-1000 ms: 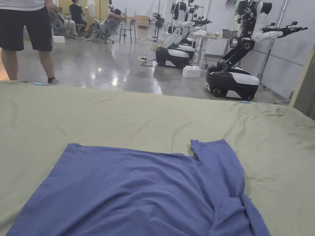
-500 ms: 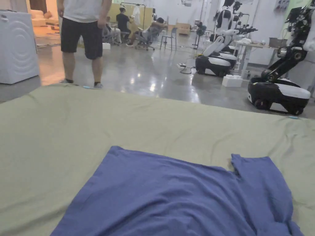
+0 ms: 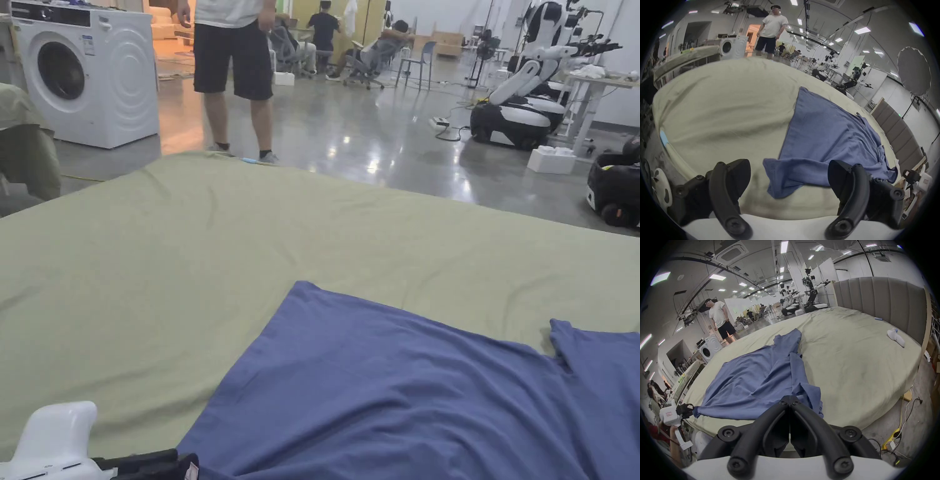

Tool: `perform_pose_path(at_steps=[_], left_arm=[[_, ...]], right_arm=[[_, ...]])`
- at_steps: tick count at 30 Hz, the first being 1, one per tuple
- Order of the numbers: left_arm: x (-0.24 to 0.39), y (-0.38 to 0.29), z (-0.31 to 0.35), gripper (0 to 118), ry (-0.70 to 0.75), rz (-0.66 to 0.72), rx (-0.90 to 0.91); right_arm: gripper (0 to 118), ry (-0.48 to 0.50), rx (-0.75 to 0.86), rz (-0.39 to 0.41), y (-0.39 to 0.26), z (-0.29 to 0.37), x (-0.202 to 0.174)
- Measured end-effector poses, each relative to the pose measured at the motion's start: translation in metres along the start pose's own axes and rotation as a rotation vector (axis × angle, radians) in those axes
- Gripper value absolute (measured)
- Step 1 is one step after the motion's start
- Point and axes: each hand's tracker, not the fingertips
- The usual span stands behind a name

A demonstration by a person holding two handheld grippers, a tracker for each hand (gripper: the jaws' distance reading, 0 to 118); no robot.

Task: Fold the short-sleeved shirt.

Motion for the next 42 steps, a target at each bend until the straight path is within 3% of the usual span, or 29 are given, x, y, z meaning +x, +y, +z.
perform_pose_path(at_steps=[2, 3, 4, 5, 6, 8, 9, 11, 12, 16, 19, 22, 23, 25, 26, 27, 31, 33, 35, 37, 39, 40, 42], left_arm=[[-0.002, 0.000, -0.011, 103, -0.013, -0.014, -0.036], [-0.002, 0.001, -0.015, 89, -0.005, -0.033, -0.052], [0.001, 0.000, -0.018, 59, -0.001, -0.053, -0.068], [0.003, 0.000, -0.019, 14, 0.018, -0.086, -0.068], [0.003, 0.001, -0.022, 7, 0.023, -0.097, -0.061], [0.010, 0.001, -0.021, 7, -0.019, -0.076, -0.092], [0.013, 0.001, -0.022, 7, 0.001, -0.090, -0.092], [0.013, 0.000, -0.021, 7, 0.007, -0.107, -0.087], [0.016, -0.001, -0.020, 7, 0.007, -0.105, -0.088], [0.016, -0.003, -0.018, 7, -0.003, -0.080, -0.083], [0.019, -0.006, -0.016, 7, 0.003, -0.072, -0.070], [0.021, -0.007, -0.016, 7, 0.007, -0.073, -0.063], [0.021, -0.007, -0.015, 7, 0.006, -0.073, -0.063], [0.017, -0.005, -0.019, 7, 0.004, -0.068, -0.065], [0.017, -0.005, -0.019, 7, 0.003, -0.065, -0.065], [0.016, -0.005, -0.019, 7, 0.002, -0.062, -0.064], [0.015, -0.006, -0.020, 7, -0.004, -0.035, -0.059], [0.014, -0.006, -0.020, 7, -0.009, -0.019, -0.059], [0.014, -0.006, -0.019, 7, -0.010, -0.013, -0.059], [0.017, -0.004, -0.019, 7, -0.004, -0.017, -0.065], [0.022, -0.003, -0.018, 7, 0.015, -0.047, -0.072], [0.025, -0.002, -0.017, 7, 0.028, -0.064, -0.069], [0.031, -0.002, -0.013, 7, 0.046, -0.084, -0.048]], right_arm=[[3, -0.015, -0.006, -0.001, -0.002, -0.001, 0.001], [3, -0.025, -0.006, -0.005, -0.003, -0.001, 0.003], [3, -0.034, -0.008, -0.014, -0.005, -0.001, 0.006], [3, -0.041, -0.011, -0.024, -0.007, -0.002, 0.007], [3, -0.040, -0.017, -0.040, -0.009, -0.004, 0.010], [4, -0.030, -0.025, -0.067, -0.014, -0.008, 0.015], [11, -0.023, -0.019, -0.075, -0.018, -0.012, 0.017], [49, -0.006, 0.005, -0.081, -0.022, -0.019, 0.019], [57, -0.003, 0.004, -0.078, -0.022, -0.024, 0.020], [58, 0.030, -0.126, -0.114, -0.019, -0.049, 0.022], [59, -0.122, -0.149, 0.026, -0.017, -0.060, 0.014], [59, -0.125, -0.119, 0.119, -0.020, -0.054, 0.011], [66, -0.119, -0.108, 0.117, -0.021, -0.050, 0.011], [105, -0.081, -0.083, 0.125, -0.021, -0.041, 0.013], [116, -0.069, -0.070, 0.125, -0.021, -0.038, 0.013], [116, -0.059, -0.055, 0.127, -0.021, -0.035, 0.013], [116, -0.161, -0.089, 0.091, -0.018, -0.058, 0.017], [107, -0.143, -0.145, 0.057, -0.017, -0.077, 0.025], [81, -0.118, -0.230, 0.012, -0.019, -0.094, 0.029], [72, -0.153, -0.229, 0.091, -0.019, -0.096, 0.023], [18, -0.138, -0.227, 0.096, -0.009, -0.082, 0.017], [11, -0.084, -0.187, 0.080, -0.007, -0.076, 0.015], [11, -0.058, -0.145, 0.059, -0.003, -0.063, 0.009]])
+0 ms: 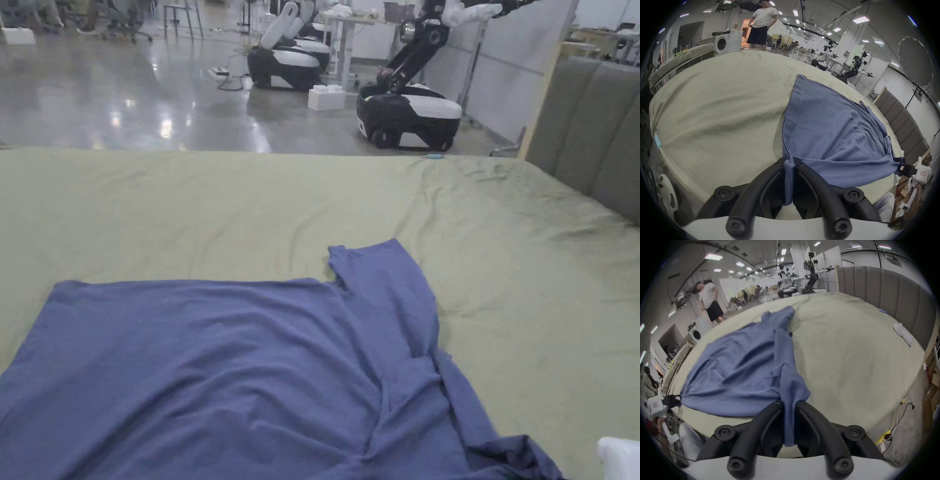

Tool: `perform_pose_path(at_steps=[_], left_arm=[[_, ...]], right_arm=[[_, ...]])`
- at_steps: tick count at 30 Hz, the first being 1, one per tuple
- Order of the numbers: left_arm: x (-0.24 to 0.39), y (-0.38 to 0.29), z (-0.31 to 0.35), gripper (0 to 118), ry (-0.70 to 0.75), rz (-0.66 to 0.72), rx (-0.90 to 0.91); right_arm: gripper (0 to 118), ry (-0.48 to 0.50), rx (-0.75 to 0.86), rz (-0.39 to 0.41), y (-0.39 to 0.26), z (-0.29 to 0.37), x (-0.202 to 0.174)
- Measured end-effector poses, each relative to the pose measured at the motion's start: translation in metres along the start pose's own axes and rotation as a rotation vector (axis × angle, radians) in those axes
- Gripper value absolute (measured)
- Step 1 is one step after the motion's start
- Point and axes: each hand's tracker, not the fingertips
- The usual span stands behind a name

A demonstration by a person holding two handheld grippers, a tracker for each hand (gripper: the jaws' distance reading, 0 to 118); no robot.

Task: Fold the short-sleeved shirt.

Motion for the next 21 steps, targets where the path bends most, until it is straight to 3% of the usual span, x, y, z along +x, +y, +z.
perform_pose_path(at_steps=[8, 15, 21], left_arm=[[0.012, 0.070, 0.004, 7, -0.049, -0.021, 0.126], [0.037, 0.147, -0.061, 7, -0.014, -0.086, 0.143], [0.036, 0.156, -0.115, 7, 0.016, -0.044, 0.071]], right_arm=[[11, 0.012, 0.033, 0.036, 0.058, -0.015, -0.012], [11, 0.016, -0.024, 0.014, 0.123, -0.091, -0.018], [11, -0.010, -0.079, 0.009, 0.141, -0.142, -0.018]])
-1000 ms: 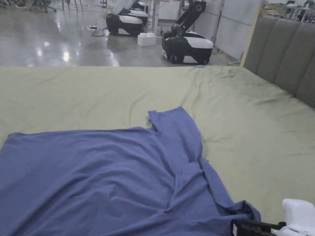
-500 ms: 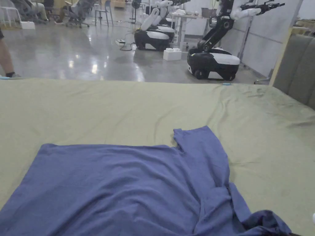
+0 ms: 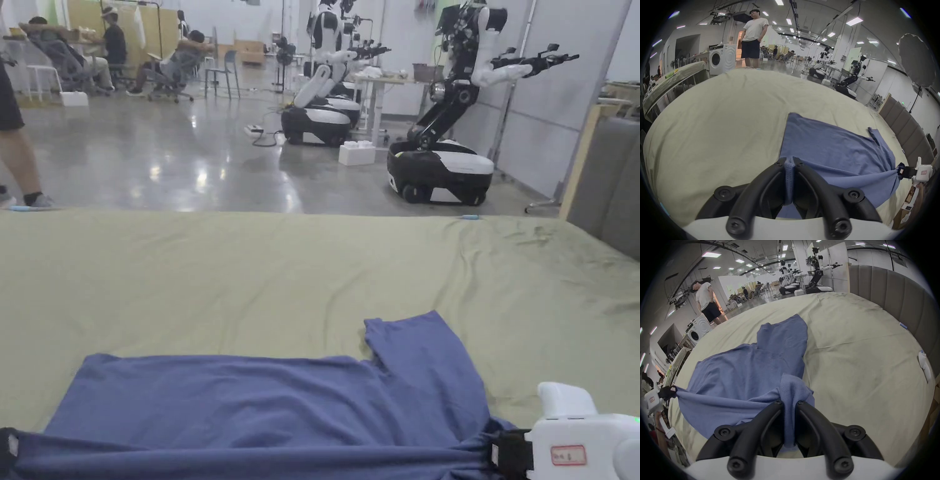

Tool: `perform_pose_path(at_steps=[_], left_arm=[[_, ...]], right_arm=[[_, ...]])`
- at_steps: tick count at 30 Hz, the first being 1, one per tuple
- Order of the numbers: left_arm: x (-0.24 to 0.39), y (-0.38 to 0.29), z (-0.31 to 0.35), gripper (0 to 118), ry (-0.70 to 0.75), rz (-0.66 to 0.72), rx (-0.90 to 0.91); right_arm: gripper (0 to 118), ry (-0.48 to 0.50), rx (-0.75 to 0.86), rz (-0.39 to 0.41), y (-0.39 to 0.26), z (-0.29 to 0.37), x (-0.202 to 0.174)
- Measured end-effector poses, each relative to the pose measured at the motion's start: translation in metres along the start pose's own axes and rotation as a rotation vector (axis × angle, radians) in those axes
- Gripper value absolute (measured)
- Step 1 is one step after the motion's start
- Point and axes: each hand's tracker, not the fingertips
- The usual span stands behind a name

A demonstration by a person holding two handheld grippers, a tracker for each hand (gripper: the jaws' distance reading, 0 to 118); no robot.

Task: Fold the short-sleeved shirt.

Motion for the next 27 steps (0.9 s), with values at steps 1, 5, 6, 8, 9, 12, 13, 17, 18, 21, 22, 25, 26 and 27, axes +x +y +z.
perform_pose_path(at_steps=[1, 5, 6, 8, 9, 12, 13, 17, 18, 21, 22, 25, 26, 27], left_arm=[[-0.001, -0.005, -0.006, 7, 0.013, 0.002, -0.017], [-0.014, -0.030, -0.017, 61, 0.022, 0.041, -0.038], [-0.019, -0.036, -0.012, 92, 0.021, 0.069, -0.050], [-0.031, -0.049, 0.007, 97, -0.006, 0.123, -0.091], [-0.038, -0.055, 0.023, 96, -0.076, 0.163, -0.047], [-0.045, -0.078, 0.078, 71, -0.115, 0.161, 0.032], [-0.046, -0.086, 0.098, 34, -0.126, 0.146, 0.041], [-0.039, -0.115, 0.125, 0, -0.012, 0.108, 0.046], [-0.041, -0.118, 0.126, 0, -0.040, 0.104, 0.029], [-0.043, -0.112, 0.117, 0, -0.050, 0.084, 0.015], [-0.043, -0.107, 0.109, 0, -0.033, 0.066, 0.021], [-0.051, -0.087, 0.080, 2, -0.074, 0.104, 0.067], [-0.053, -0.083, 0.069, 32, -0.096, 0.136, 0.083], [-0.054, -0.079, 0.056, 70, -0.111, 0.165, 0.082]], right_arm=[[16, 0.008, 0.000, -0.005, 0.000, -0.006, 0.001], [107, -0.002, 0.064, -0.017, -0.006, -0.016, 0.008], [106, 0.014, 0.067, -0.040, -0.008, -0.012, 0.012], [105, 0.081, 0.137, -0.110, -0.013, 0.012, 0.021], [105, 0.112, 0.201, -0.135, -0.019, 0.031, 0.025], [101, 0.136, 0.368, -0.117, -0.050, 0.093, 0.026], [94, 0.132, 0.359, -0.111, -0.062, 0.106, 0.025], [3, 0.089, 0.265, -0.092, -0.108, 0.127, 0.012], [2, 0.047, 0.270, -0.096, -0.117, 0.122, 0.010], [2, 0.100, 0.202, -0.102, -0.126, 0.116, 0.004], [2, 0.108, 0.196, -0.100, -0.127, 0.117, 0.003], [2, 0.106, 0.192, -0.090, -0.123, 0.115, -0.006], [2, 0.107, 0.196, -0.088, -0.124, 0.114, -0.001], [2, 0.111, 0.201, -0.086, -0.122, 0.115, -0.002]])
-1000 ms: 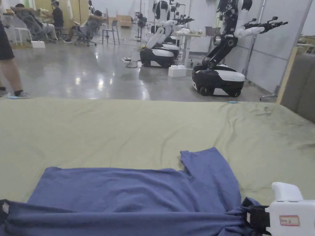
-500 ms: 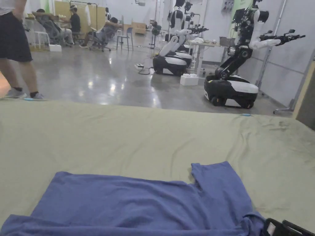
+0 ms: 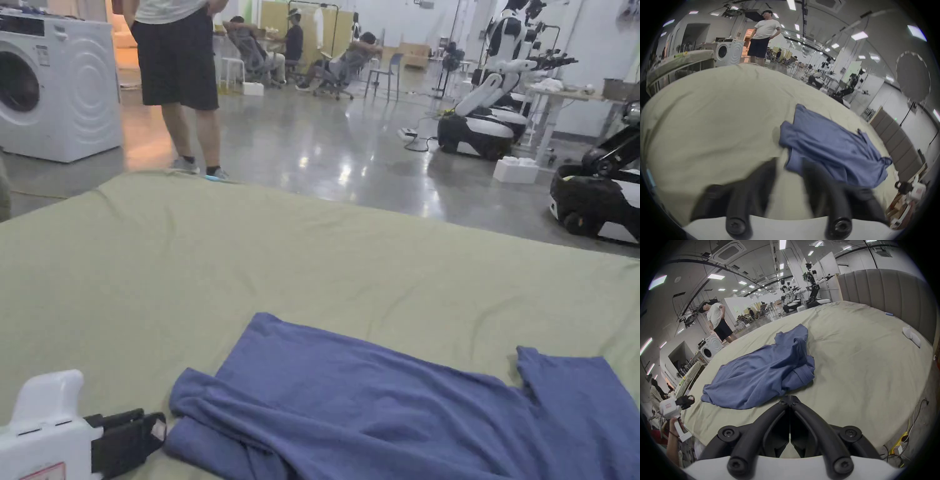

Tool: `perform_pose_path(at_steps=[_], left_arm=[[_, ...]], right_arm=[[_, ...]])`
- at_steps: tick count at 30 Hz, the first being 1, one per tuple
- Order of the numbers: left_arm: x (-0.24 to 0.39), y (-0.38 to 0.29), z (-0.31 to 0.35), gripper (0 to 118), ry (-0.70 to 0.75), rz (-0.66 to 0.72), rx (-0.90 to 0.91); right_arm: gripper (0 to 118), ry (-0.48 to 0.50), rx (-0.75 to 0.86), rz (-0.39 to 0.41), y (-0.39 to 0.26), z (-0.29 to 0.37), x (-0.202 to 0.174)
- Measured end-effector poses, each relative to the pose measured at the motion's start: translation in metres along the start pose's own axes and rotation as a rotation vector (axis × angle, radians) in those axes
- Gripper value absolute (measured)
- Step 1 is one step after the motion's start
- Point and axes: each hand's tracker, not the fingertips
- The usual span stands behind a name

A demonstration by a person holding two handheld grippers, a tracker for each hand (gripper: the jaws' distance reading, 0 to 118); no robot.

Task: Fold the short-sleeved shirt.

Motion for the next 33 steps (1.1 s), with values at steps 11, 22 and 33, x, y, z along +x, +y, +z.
perform_pose_path(at_steps=[11, 22, 33], left_arm=[[0.028, 0.009, -0.066, 46, 0.064, -0.208, -0.229], [0.029, 0.003, -0.043, 15, 0.088, -0.210, -0.217], [0.027, 0.004, -0.016, 14, 0.108, -0.227, -0.180]], right_arm=[[2, 0.022, 0.020, -0.021, 0.014, 0.006, 0.002], [118, 0.004, -0.113, 0.097, 0.033, -0.041, 0.011], [92, -0.138, -0.201, 0.189, 0.037, -0.111, 0.026]])
